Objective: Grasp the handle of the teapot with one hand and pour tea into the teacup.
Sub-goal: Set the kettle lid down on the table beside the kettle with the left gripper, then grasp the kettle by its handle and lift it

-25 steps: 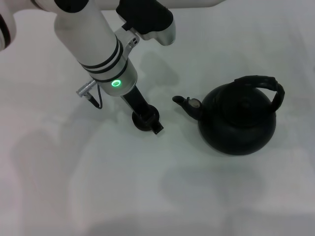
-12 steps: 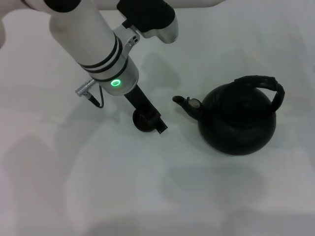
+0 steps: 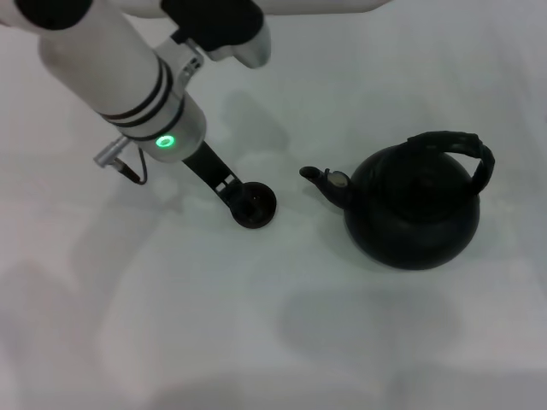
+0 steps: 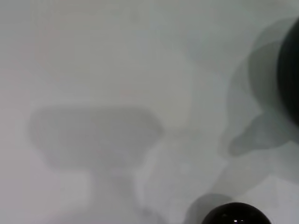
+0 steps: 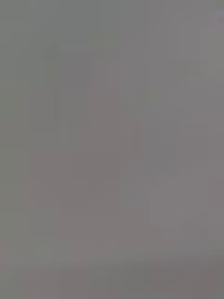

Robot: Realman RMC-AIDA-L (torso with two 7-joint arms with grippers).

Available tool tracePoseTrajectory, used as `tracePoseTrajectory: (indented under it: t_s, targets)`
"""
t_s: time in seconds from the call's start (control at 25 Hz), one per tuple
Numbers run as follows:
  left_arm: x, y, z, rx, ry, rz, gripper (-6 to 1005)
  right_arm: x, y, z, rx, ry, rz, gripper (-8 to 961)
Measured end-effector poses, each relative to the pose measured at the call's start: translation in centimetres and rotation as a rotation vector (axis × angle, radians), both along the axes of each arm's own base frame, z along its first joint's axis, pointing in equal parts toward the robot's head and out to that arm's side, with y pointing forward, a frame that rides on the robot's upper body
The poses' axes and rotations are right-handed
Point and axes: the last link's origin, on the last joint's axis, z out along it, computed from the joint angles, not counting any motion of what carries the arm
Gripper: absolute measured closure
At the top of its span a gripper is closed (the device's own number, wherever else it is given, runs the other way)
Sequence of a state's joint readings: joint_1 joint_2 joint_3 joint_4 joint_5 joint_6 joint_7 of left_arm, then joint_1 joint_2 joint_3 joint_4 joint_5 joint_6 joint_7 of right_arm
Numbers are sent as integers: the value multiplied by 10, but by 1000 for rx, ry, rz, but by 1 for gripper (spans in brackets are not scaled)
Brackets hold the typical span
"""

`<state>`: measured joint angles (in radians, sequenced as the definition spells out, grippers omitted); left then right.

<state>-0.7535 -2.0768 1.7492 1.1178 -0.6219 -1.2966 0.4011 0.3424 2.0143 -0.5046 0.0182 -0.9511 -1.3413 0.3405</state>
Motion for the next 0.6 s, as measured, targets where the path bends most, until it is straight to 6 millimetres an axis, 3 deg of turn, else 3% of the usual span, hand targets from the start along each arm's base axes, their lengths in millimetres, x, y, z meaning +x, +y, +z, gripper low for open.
tracePoseTrajectory:
  t_s: [0.32, 0.6]
  targets:
    - [2, -20, 22, 16, -99, -105, 127, 1, -3, 5, 13, -10, 10, 84]
    - [-9, -52, 43, -28, -337, -257, 126, 1, -27, 18, -23, -68, 120, 84]
